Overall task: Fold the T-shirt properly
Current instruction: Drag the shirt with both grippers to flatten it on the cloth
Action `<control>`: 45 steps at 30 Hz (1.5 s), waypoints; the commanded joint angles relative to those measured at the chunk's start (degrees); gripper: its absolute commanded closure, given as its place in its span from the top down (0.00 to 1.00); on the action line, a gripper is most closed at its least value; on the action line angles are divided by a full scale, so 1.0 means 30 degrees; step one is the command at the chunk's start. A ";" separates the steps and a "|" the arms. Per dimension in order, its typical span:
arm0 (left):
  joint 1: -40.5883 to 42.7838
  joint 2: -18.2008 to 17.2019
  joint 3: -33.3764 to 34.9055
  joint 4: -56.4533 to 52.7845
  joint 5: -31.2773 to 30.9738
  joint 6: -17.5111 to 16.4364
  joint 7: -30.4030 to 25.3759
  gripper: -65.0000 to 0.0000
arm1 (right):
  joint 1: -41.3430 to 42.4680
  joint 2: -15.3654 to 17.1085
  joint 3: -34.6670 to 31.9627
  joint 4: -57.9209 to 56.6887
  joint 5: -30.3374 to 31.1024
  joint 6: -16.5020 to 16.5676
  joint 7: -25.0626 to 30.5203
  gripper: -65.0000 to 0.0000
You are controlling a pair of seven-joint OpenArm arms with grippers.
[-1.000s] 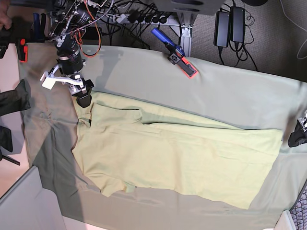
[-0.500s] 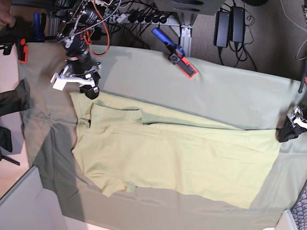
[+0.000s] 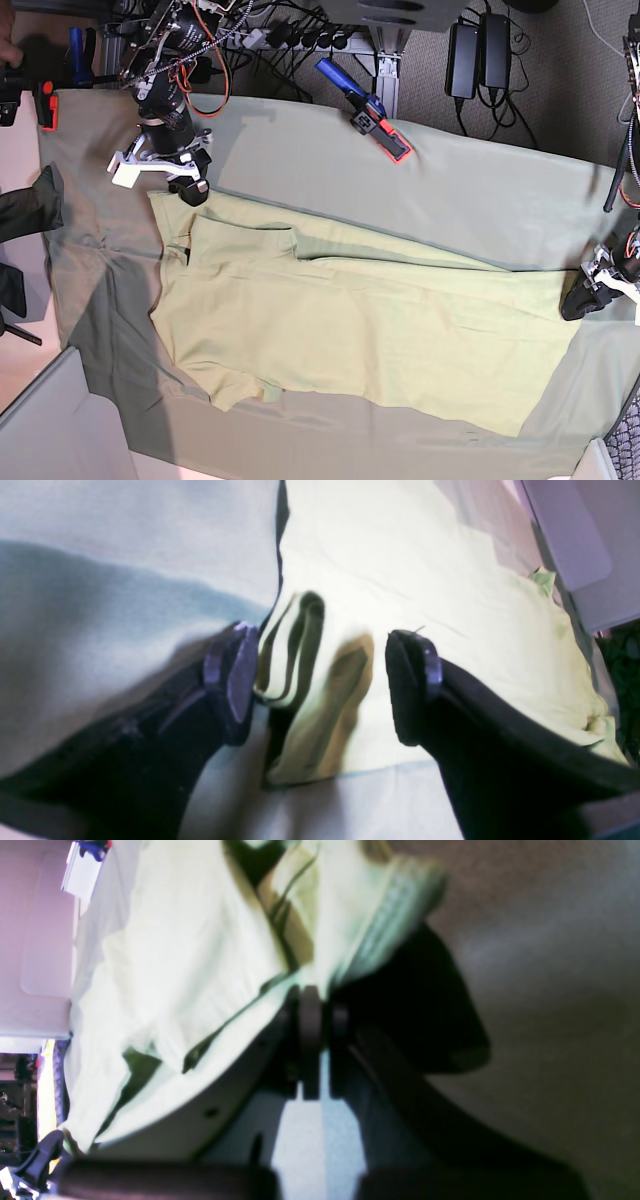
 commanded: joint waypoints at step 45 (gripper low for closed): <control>0.1566 -0.0933 -0.0561 0.6280 -0.0459 -0.0106 0.3818 0.00 | -0.1035 0.0911 0.0007 0.1100 0.1967 0.1654 -0.1013 0.00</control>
